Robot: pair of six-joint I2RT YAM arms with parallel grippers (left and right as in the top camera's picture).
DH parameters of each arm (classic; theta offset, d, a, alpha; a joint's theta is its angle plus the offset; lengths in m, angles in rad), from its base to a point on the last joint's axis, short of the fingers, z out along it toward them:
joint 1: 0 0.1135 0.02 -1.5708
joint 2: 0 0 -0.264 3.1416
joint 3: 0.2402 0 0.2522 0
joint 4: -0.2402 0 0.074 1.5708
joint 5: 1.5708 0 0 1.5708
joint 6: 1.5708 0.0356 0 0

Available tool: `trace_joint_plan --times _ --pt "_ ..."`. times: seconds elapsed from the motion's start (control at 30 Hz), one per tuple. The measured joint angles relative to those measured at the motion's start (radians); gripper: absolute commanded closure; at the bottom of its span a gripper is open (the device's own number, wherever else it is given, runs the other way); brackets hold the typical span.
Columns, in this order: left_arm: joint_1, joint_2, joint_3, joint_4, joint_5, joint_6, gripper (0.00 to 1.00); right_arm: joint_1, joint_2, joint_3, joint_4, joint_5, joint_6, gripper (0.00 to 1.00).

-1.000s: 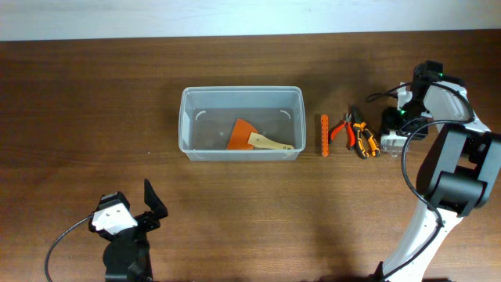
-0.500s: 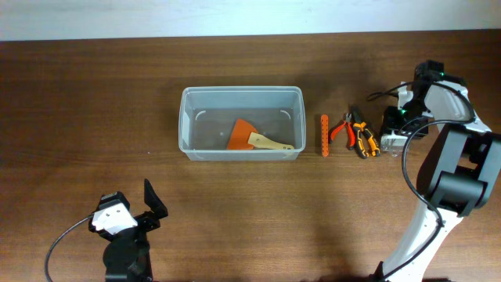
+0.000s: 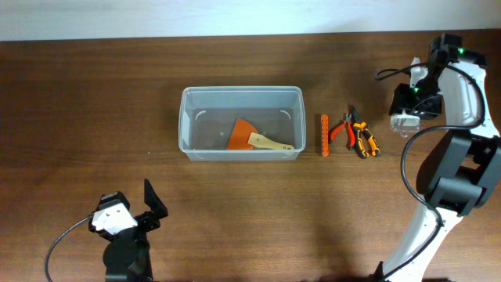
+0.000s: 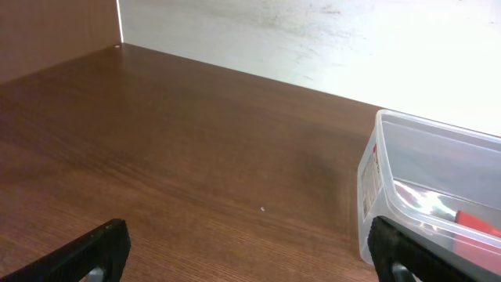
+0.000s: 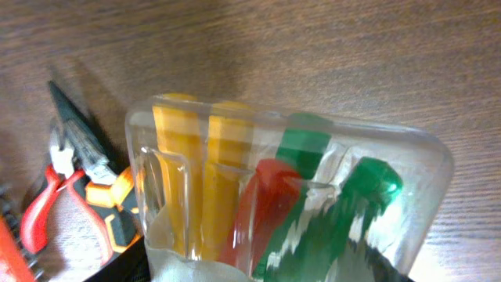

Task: Pack container
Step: 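Grasp the clear marker box with the right gripper, then carry the marker box over and lower it into the container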

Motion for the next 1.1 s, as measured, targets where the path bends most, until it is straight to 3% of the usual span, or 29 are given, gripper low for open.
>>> trace_joint_plan --times 0.53,1.1 --pt "0.0 0.0 0.0 0.0 0.0 0.0 0.01 0.042 0.0 0.263 -0.193 -0.06 0.003 0.55" --pt "0.0 0.0 0.0 0.0 0.0 0.0 0.01 0.238 -0.051 0.27 -0.265 -0.067 0.002 0.56"
